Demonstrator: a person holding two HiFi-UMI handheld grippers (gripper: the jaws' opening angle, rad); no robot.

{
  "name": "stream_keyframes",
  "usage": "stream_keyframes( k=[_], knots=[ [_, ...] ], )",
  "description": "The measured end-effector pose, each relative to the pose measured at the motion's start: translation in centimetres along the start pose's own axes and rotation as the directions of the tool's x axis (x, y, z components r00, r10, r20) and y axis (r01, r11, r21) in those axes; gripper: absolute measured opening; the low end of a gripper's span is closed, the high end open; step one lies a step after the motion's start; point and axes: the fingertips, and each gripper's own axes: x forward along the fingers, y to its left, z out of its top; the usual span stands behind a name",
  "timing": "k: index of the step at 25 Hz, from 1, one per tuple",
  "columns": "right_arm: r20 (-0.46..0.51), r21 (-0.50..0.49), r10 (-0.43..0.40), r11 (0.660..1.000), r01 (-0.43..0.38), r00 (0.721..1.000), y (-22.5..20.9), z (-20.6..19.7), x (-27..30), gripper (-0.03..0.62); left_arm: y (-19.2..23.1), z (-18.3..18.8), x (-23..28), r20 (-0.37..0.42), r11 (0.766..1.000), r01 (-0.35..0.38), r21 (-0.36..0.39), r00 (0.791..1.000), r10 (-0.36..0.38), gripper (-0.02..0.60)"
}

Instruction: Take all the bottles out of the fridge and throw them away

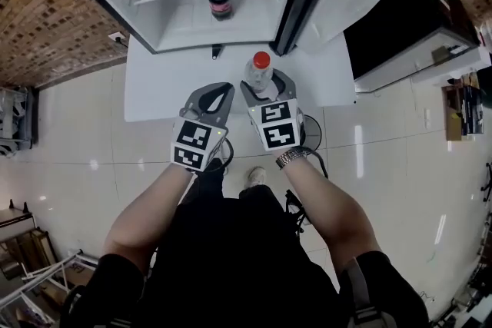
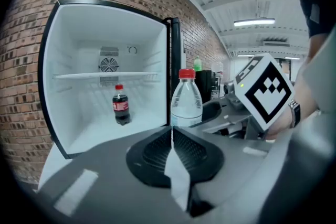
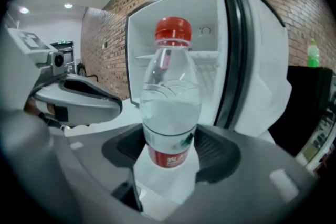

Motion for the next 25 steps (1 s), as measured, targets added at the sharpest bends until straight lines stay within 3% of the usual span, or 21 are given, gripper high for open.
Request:
stream_keyframes(
  k=[7,14,19,25],
  knots=[
    [-0.025,0.056,-0.070,0.996,0.072,0.997,-4.2,-5.7,-6.9,0.288,-8.7,-0.6,2.8,-0.021,0.995,0.099,0.026,0.995,-0.099,0.012],
    [-0.086,0.151,-0.144,0.976,0.155,0.986,-7.5,-12.0,-11.6,0.288,-15.5,-2.3,5.6,-0.097,0.973,0.226,0.055,0.971,-0.220,0.012],
    [-0.145,0.228,-0.199,0.946,0.228,0.969,-9.4,-16.9,-13.5,0.288,-19.3,-4.5,7.9,-0.162,0.943,0.327,0.068,0.936,-0.313,0.012],
    [-0.237,0.300,-0.244,0.902,0.310,0.940,-10.8,-24.4,-14.7,0.288,-23.4,-8.6,9.7,-0.252,0.889,0.452,0.074,0.871,-0.422,0.012]
  ],
)
